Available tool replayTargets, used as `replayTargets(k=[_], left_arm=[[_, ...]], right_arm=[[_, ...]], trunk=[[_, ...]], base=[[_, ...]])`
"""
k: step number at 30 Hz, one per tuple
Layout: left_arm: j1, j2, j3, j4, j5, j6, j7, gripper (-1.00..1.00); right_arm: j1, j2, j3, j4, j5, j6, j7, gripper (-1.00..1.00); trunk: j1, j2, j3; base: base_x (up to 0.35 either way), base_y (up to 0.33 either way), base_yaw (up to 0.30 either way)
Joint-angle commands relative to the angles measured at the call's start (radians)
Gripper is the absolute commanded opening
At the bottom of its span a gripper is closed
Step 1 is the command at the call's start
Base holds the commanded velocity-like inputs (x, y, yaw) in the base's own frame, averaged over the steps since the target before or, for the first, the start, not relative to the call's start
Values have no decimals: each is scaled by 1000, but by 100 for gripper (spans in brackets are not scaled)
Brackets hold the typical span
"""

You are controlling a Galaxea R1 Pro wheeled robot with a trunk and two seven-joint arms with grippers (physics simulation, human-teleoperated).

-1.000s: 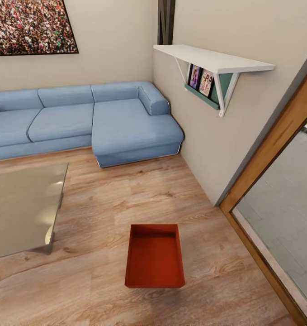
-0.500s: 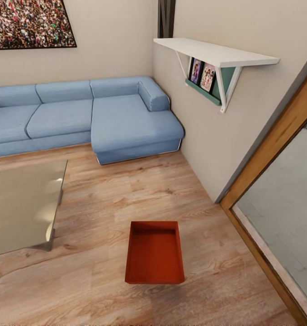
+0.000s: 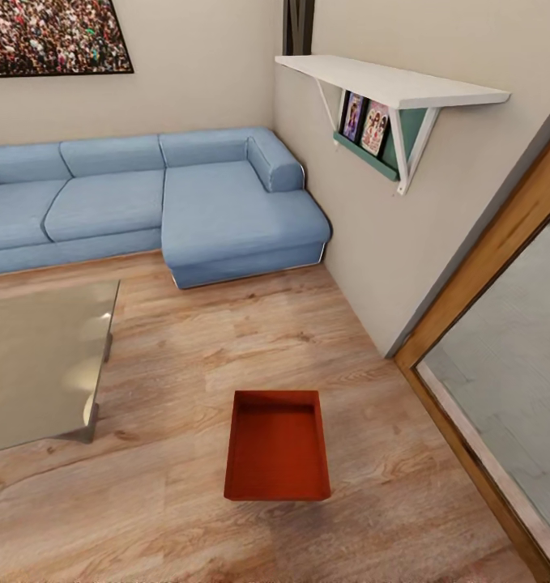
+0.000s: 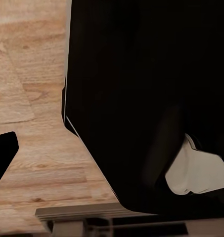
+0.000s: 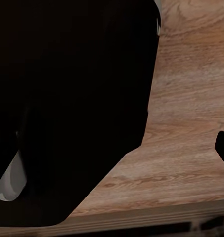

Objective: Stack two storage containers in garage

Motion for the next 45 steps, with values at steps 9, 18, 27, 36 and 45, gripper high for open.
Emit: replayTargets(k=[9,18,27,36,45], left_arm=[[0,0,-1,-1,10,6,-4,100],[0,0,-1,-1,10,7,-4,100],[0,0,-1,-1,10,7,-3,100],[0,0,-1,-1,10,7,-4,100],[0,0,-1,-1,10,7,-4,100]], right_arm=[[-1,0,8,3,-9,-5,-1,100],[-1,0,8,3,-9,-5,-1,100],[-1,0,8,3,-9,-5,-1,100],[-1,0,8,3,-10,-5,-2,100],[-1,0,8,3,-10,-5,-1,100]], trunk=[[0,-1,-15],[0,-1,-30],[0,-1,-44],[0,-1,-59],[0,-1,-74]], base=[[0,0,0],[0,0,0],[0,0,0],[0,0,0],[0,0,0]])
